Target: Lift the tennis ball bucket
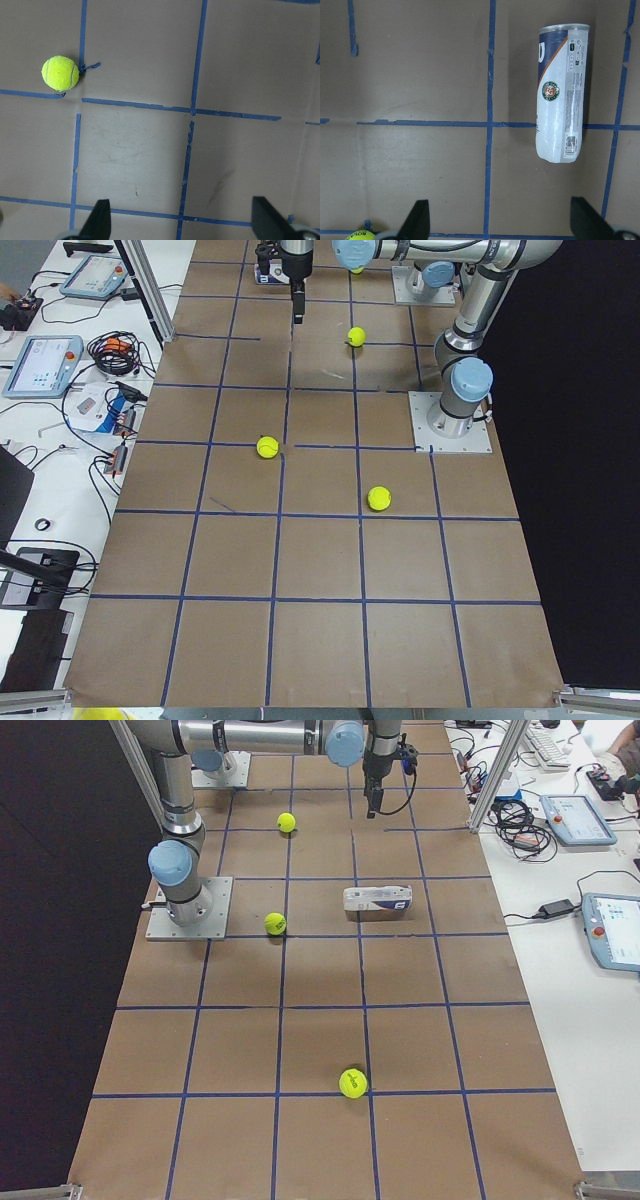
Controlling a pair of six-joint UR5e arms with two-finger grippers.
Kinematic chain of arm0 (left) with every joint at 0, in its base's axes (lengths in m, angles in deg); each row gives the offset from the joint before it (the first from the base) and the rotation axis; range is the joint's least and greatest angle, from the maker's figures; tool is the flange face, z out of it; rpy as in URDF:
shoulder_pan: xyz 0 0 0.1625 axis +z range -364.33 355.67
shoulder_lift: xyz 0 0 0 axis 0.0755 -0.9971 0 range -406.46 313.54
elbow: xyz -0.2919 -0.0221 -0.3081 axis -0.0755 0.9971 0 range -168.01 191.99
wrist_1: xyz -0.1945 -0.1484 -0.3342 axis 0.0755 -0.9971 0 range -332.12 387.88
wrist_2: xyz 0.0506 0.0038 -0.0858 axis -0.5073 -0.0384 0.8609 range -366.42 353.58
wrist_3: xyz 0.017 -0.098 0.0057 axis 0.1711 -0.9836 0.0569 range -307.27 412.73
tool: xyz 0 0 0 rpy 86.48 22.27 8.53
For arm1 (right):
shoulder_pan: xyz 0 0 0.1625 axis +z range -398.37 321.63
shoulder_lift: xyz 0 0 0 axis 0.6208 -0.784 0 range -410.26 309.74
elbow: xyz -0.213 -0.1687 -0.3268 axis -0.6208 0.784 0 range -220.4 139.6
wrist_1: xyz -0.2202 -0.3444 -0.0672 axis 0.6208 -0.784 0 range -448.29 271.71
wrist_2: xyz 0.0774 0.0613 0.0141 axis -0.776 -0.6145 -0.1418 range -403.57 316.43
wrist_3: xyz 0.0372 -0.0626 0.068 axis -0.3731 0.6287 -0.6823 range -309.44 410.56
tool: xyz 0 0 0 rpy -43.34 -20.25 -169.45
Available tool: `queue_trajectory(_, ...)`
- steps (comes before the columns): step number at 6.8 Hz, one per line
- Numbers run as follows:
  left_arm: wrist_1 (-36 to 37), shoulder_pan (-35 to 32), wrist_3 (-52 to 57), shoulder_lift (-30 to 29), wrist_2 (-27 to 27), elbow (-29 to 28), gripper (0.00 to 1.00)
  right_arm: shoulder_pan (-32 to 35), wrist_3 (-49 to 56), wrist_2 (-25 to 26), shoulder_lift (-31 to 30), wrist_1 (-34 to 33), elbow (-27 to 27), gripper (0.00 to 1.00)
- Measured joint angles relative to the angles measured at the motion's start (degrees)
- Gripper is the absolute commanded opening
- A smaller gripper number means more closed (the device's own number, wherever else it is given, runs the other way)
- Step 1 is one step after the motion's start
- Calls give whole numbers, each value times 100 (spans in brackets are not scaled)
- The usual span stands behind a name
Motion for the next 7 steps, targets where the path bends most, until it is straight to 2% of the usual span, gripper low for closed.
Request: queue_trajectory(7, 9, 9, 4, 0, 0, -4, 100, -29, 18, -7, 0, -7, -61, 100)
